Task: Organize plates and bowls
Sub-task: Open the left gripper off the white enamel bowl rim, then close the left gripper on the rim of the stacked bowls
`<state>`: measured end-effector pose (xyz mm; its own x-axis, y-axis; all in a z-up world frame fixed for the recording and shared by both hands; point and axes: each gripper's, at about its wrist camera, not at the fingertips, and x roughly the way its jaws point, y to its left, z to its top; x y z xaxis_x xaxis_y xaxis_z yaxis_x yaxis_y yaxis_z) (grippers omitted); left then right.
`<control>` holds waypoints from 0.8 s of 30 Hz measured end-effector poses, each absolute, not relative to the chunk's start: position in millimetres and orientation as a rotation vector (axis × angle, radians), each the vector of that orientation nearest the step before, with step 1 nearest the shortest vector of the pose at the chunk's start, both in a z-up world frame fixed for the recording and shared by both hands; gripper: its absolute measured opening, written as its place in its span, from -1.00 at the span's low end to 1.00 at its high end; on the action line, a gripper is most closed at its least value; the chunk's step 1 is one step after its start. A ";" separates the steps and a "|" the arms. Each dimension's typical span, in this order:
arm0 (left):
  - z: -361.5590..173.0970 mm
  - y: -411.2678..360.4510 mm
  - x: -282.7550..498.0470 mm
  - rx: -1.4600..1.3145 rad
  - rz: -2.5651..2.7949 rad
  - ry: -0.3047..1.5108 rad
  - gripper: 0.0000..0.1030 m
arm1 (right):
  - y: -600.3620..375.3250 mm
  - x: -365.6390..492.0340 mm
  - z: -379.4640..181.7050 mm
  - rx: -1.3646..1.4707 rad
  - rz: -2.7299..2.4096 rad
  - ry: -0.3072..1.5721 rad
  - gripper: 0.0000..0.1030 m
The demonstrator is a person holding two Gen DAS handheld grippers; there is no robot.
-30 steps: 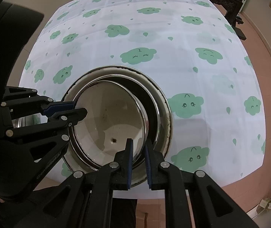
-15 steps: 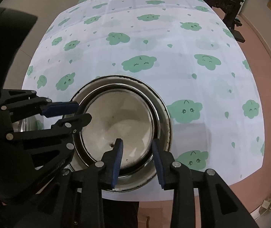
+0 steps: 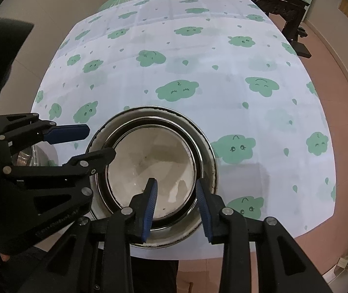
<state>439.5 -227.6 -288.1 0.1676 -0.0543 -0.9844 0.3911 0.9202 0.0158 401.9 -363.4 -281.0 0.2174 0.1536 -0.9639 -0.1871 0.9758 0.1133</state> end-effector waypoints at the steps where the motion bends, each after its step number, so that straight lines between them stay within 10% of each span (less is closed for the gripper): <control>1: -286.4 -225.5 439.7 0.288 -0.320 1.366 -0.17 | -364.8 401.4 -279.7 -0.023 0.235 1.326 -0.30; 24: -302.9 -189.7 438.9 0.199 -0.276 1.417 -0.17 | -403.3 397.7 -291.8 0.046 0.129 1.337 -0.30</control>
<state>438.9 -189.7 -302.9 0.1295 -0.0706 -0.9891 0.3057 0.9517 -0.0279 397.7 -403.3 -291.8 0.2258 0.1200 -0.9667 -0.0676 0.9919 0.1074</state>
